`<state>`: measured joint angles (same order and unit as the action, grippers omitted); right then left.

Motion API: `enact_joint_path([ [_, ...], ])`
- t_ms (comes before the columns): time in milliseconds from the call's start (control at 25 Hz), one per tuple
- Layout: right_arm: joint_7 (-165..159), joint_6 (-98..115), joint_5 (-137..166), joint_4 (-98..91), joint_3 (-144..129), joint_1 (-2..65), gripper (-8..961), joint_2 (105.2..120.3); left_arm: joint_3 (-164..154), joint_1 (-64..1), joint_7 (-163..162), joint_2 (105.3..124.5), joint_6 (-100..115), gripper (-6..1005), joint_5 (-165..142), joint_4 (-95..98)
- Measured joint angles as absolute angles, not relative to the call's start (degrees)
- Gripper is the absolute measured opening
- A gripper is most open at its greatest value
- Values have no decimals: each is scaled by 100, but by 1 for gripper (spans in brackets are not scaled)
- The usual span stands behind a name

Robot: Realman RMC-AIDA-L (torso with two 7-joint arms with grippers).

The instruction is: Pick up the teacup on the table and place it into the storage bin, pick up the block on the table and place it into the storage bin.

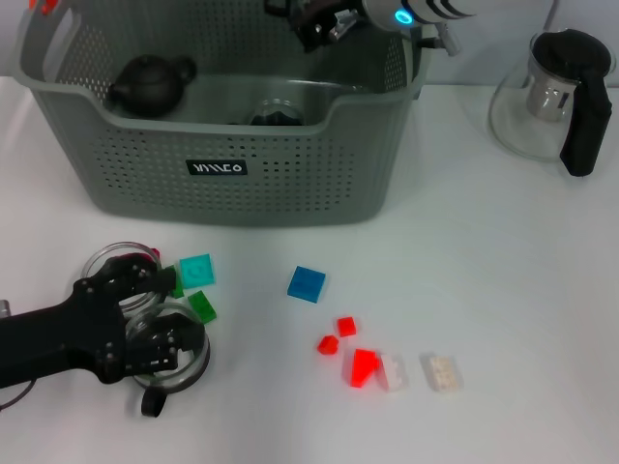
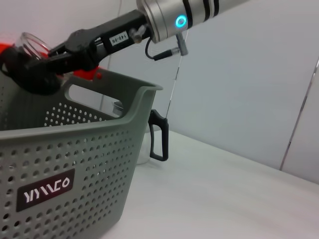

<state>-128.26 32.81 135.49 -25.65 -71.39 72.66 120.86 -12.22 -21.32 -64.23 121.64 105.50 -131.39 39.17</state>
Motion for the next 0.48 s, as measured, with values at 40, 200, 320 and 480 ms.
enact_joint_path([
  [40, -12831, 3248, 13540, -2528, -7139, 7272, 58, 12087, -1221, -2132, -6424, 12164, 10547, 872, -13139, 3917],
  [200, -12800, 3191, 13476, -2394, -7139, 7276, 58, 12090, -1221, -2136, -6428, 12164, 10542, 873, -13139, 3917],
  [320, -12751, 3179, 13395, -2346, -7176, 7264, 58, 12090, -1227, -2197, -6466, 12164, 10540, 873, -13140, 3895],
  [480, -12692, 3185, 13205, -2295, -7359, 7247, 58, 12084, -1260, -2240, -6489, 12164, 10540, 873, -13145, 3844],
])
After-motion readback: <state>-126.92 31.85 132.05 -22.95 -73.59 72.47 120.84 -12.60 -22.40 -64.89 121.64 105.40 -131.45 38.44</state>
